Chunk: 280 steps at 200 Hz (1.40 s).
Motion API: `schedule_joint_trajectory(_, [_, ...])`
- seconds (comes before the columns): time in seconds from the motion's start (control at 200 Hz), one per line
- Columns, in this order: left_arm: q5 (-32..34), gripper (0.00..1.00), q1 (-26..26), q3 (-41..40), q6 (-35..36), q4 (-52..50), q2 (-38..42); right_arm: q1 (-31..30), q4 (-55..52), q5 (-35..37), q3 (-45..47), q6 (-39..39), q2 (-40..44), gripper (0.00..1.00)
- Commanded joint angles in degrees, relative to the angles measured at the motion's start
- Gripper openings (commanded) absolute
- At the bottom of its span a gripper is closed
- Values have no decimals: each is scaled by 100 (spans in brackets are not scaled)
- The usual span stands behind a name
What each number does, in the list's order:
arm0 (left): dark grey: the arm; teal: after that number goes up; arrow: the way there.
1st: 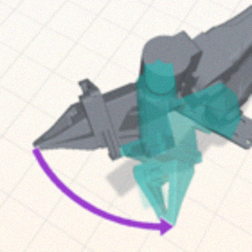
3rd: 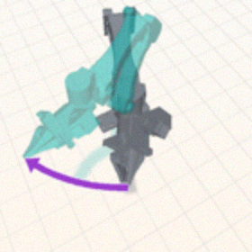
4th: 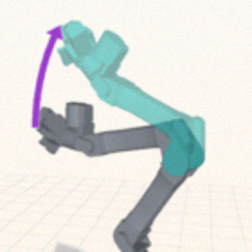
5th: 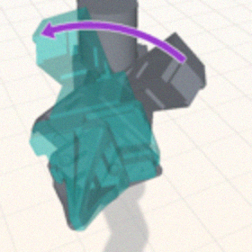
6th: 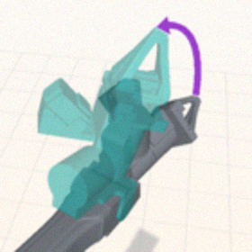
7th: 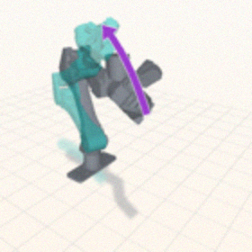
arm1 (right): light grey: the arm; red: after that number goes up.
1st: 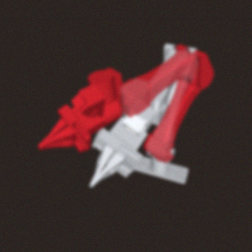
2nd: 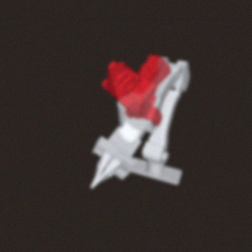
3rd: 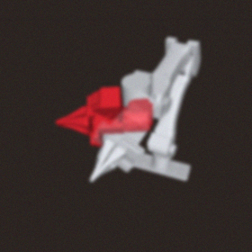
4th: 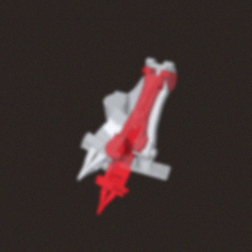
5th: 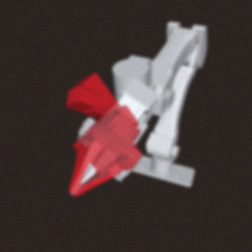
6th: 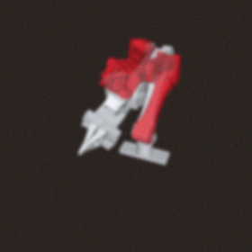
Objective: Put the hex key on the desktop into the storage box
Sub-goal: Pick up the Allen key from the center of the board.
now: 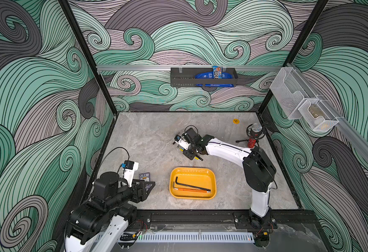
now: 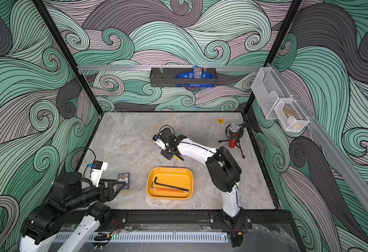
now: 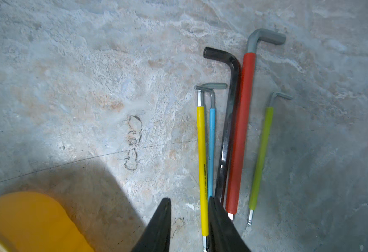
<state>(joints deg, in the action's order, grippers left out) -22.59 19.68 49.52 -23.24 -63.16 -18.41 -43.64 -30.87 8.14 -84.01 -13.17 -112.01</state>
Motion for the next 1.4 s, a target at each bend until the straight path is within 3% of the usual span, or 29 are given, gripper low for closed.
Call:
schedule_joint_trajectory(0.0, [-78, 69, 27, 137, -60, 145, -12, 131, -152, -251, -268, 83, -271, 33])
schedule_joint_trajectory(0.4, [-96, 69, 26, 137, -49, 145, -79, 258, -559, -225, -888, -82, -1028, 33])
schedule_joint_trajectory(0.64, [-97, 70, 20, 113, -88, 138, -57, 260, -589, -256, -967, -91, -1188, 27])
schedule_joint_trajectory(1.396, [-105, 70, 27, 71, -114, 190, -75, 303, -709, -357, -1039, -145, -1446, 25])
